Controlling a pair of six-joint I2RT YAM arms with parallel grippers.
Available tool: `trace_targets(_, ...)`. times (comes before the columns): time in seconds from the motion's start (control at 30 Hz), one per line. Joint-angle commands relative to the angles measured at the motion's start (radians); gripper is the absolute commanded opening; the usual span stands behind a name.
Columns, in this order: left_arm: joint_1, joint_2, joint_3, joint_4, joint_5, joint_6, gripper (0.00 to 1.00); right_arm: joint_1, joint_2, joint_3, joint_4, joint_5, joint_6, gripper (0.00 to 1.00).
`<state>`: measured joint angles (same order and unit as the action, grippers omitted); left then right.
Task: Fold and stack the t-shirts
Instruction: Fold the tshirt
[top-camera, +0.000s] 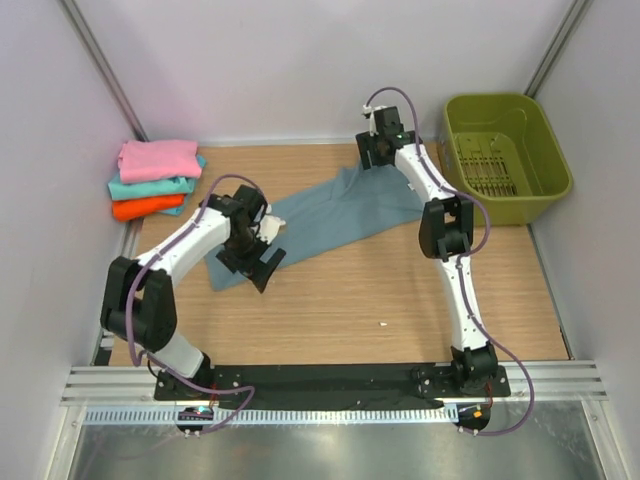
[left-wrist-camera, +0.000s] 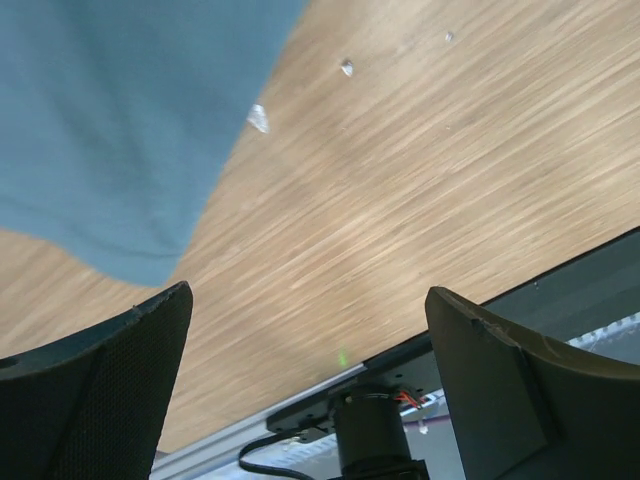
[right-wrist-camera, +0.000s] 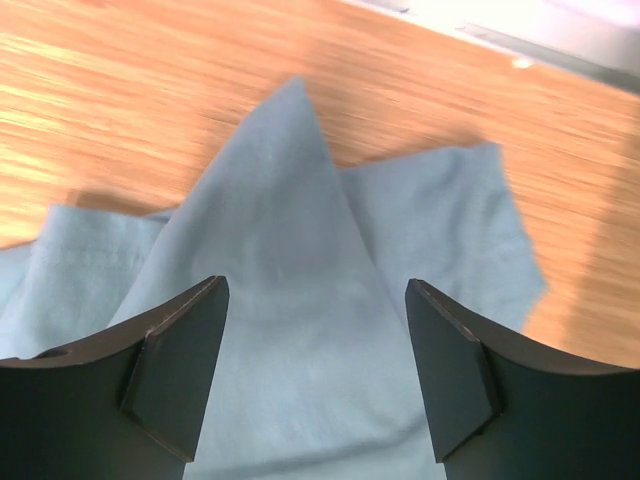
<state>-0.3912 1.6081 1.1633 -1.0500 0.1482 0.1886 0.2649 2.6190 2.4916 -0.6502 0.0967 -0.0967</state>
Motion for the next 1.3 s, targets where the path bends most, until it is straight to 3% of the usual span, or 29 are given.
trace_targets(0.0,0.012,-0.080,0.108,-0.096,-0.047,0.067,0.99,-0.010,-0.271,-0.079,0.029,0.049,0.078,0.78)
trace_targets(0.27,0.014,-0.080,0.033,0.079,-0.249,0.284,1.00,-0.015,-0.562,-0.615,-0.052,-0.066,0.301,0.77)
trace_targets(0.4,0.015,-0.059,-0.075,0.177,-0.279,0.360,1.00,-0.019,-0.603,-0.729,-0.039,-0.064,0.316,0.77)
trace_targets(0.53,0.035,-0.021,-0.082,0.185,-0.214,0.370,0.98,-0.026,-0.597,-0.751,-0.022,-0.065,0.342,0.76)
trace_targets(0.73,0.078,0.059,-0.048,0.127,-0.084,0.345,0.84,-0.029,-0.544,-0.717,-0.022,-0.057,0.321,0.76)
trace_targets(1.03,0.140,0.134,-0.070,0.102,-0.036,0.362,0.73,-0.035,-0.511,-0.708,-0.009,-0.037,0.301,0.76)
trace_targets(1.13,0.144,0.153,-0.073,0.090,-0.019,0.373,0.64,-0.046,-0.498,-0.701,-0.006,-0.015,0.292,0.76)
trace_targets(1.27,0.144,0.162,-0.083,0.064,0.031,0.377,0.45,-0.061,-0.468,-0.680,-0.016,-0.005,0.288,0.75)
